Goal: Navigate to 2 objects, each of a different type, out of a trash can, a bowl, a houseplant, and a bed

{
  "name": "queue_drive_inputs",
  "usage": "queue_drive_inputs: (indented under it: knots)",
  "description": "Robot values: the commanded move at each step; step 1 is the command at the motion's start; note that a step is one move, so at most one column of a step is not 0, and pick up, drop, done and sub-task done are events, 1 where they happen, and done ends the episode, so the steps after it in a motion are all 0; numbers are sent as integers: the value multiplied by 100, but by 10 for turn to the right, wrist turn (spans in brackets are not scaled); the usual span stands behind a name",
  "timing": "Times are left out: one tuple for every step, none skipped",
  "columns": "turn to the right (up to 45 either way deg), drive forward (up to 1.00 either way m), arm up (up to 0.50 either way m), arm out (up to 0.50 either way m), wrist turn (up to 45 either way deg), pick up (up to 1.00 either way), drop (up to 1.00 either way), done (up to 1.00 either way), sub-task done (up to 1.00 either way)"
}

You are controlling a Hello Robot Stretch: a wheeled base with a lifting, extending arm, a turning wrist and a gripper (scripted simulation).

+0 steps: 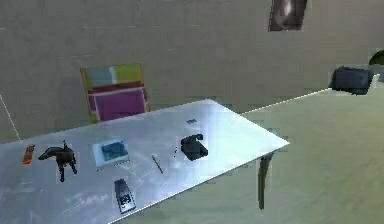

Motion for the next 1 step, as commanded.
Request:
queue_drive_inputs:
  knots:
    - [450,0,0,0,0,0,0,0,0]
